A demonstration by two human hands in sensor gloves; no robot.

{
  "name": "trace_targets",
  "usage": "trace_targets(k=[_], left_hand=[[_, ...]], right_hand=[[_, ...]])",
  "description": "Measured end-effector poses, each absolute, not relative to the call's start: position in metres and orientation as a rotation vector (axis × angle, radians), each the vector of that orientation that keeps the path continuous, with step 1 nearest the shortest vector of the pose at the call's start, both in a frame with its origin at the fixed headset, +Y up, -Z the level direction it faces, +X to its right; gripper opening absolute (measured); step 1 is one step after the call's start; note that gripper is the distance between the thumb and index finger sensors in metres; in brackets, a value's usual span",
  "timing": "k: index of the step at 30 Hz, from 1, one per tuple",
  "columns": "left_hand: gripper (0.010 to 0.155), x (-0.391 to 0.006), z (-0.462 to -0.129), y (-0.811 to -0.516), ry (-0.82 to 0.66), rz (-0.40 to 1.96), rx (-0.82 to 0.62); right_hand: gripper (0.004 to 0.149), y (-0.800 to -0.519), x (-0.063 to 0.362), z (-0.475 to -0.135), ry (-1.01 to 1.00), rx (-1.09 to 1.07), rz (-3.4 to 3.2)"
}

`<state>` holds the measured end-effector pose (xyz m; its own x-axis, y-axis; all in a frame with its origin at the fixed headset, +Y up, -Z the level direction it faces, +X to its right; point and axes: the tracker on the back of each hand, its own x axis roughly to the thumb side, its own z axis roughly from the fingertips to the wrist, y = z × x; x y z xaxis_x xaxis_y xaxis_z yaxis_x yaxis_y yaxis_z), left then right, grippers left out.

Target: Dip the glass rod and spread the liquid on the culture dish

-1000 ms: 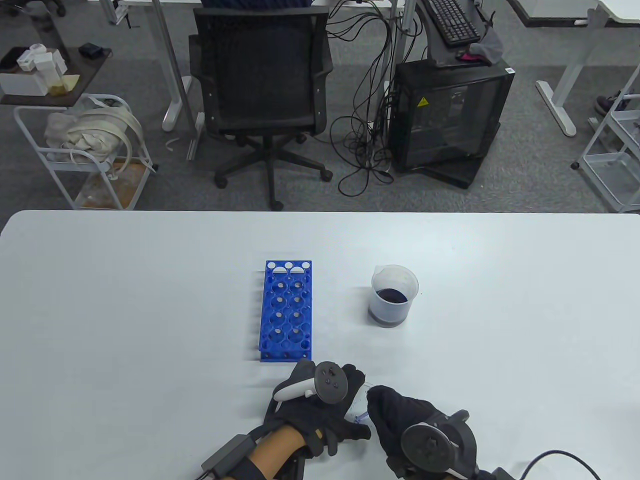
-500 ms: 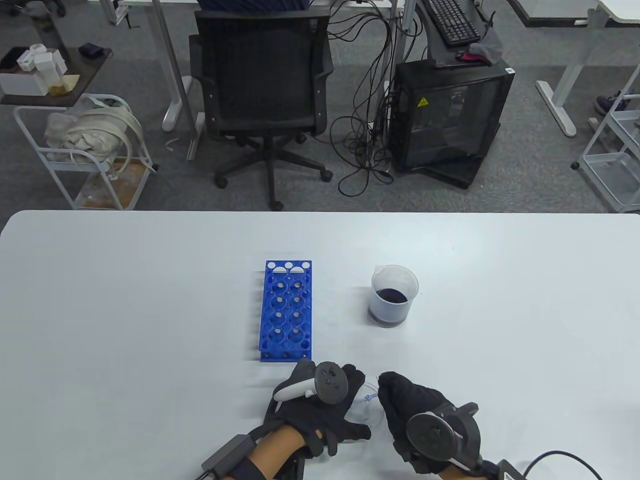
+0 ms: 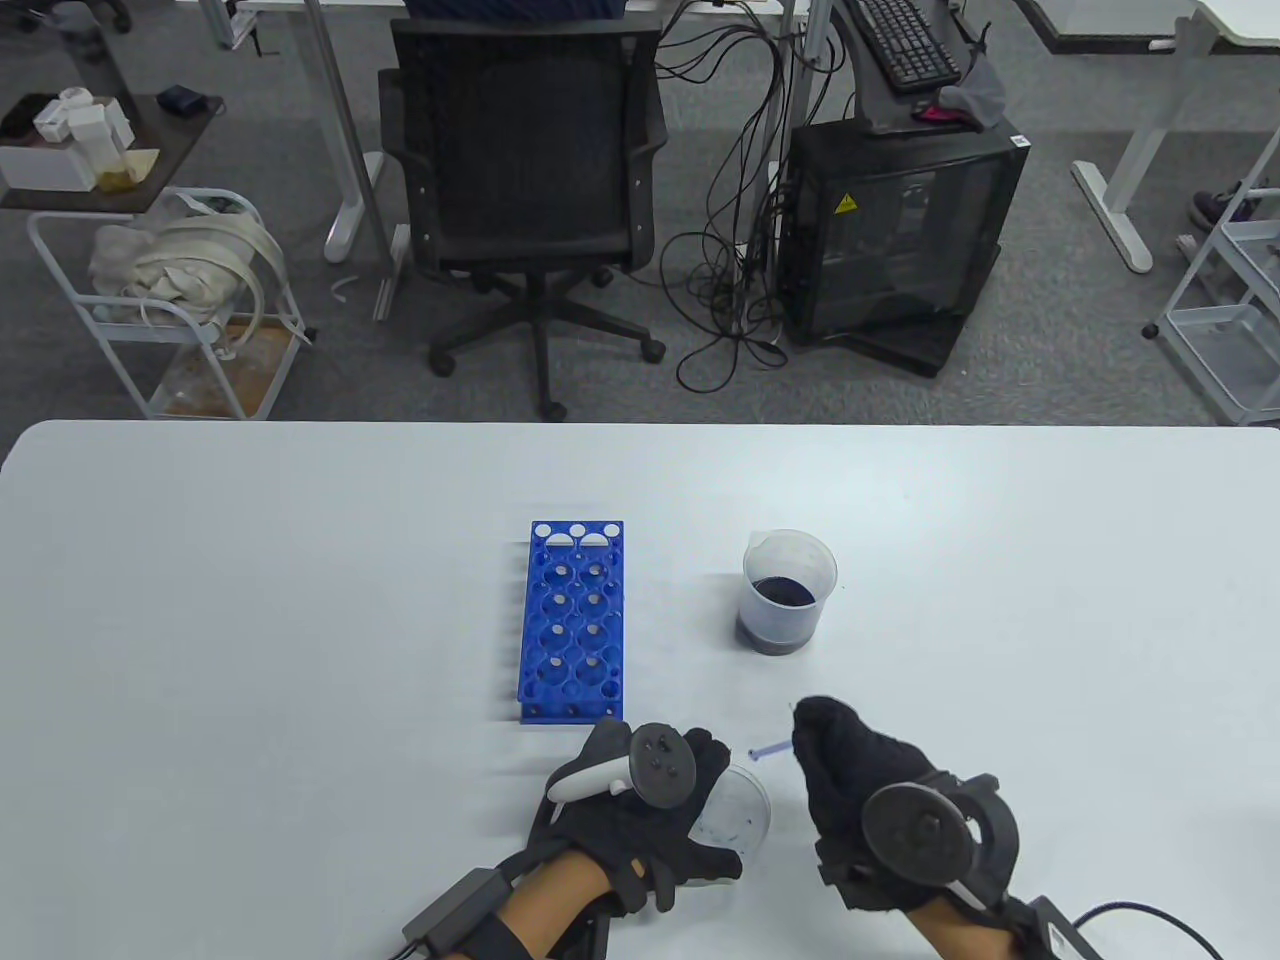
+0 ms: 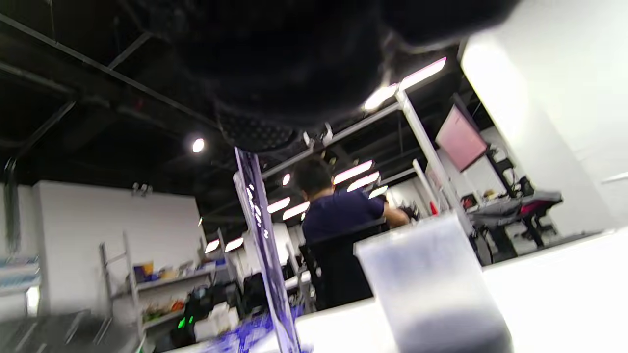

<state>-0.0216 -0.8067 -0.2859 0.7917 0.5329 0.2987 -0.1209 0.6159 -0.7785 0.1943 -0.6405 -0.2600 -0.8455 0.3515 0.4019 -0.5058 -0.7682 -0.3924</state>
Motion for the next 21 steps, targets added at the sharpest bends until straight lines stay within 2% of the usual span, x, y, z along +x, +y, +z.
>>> trace_targets(k=[2,6,9,12,15,21], left_hand=[[0.107,-0.022,-0.286,-0.807,-0.548,0.399,-0.829],[0.106,-0.022,-0.286,-0.807,-0.548,0.399,-0.828],[0.107,-0.022,-0.286,-0.807,-0.548,0.399,-0.828],[0.106,-0.021,-0.286,-0.807,-0.548,0.399,-0.828],[0.107,-0.022,-0.286,-0.807,-0.548,0.4,-0.829],[0.106,-0.022,-0.286,-0.806,-0.549,0.4,-0.83]], right_hand=[[0.037,-0.618,0.199,-0.284,-0.768,0.344,2.537],[0.038,-0.606,0.199,-0.334,-0.738,0.185,2.553],[0.038,-0.624,0.194,-0.371,-0.629,0.086,2.667],[0.038,-0.648,0.189,-0.393,-0.515,0.03,2.757],[0.038,-0.667,0.183,-0.405,-0.398,-0.002,2.781],[0.038,-0.678,0.177,-0.412,-0.32,-0.022,2.839]])
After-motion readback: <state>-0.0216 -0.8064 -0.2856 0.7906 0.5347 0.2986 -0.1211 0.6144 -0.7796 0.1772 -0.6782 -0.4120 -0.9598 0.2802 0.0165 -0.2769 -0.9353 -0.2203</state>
